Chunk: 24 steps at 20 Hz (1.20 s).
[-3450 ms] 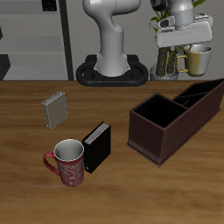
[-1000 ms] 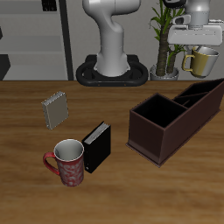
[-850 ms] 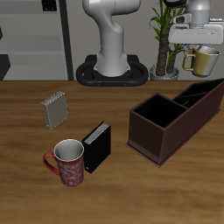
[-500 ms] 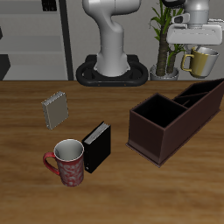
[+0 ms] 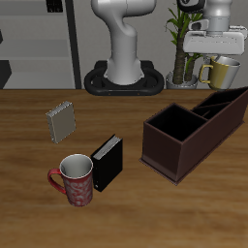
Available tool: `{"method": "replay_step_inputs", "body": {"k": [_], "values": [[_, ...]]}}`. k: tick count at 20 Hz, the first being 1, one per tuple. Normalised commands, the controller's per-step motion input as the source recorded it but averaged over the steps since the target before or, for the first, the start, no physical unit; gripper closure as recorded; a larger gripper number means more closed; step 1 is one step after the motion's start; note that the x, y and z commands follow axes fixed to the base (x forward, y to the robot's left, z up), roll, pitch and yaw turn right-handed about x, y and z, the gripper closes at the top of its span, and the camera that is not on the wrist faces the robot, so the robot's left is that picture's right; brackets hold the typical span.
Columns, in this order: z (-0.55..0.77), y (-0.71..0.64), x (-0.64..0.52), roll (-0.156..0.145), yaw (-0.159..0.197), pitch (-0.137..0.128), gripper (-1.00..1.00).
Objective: Place the white-yellow mug into the left desk caddy's left compartment and place the black book into the left desk caddy's front compartment
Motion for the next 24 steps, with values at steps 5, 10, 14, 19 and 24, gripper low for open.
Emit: {"method": "replay_step_inputs", "body": {"k": [5, 10, 14, 19, 24], "values": [[-0.19, 0.03, -0.01, 0.011, -0.012, 0.031, 1.0], [-0.16, 0.07, 0.04, 0.032, 0.001, 0.023, 1.0], [-0.09, 0.05, -0.01, 0.023, 0.001, -0.002, 1.0], [-0.2, 0.08, 0.08, 0.025, 0.005, 0.031, 1.0], [-0.15, 0.04, 0.02, 0.016, -0.002, 0.028, 1.0]]}}
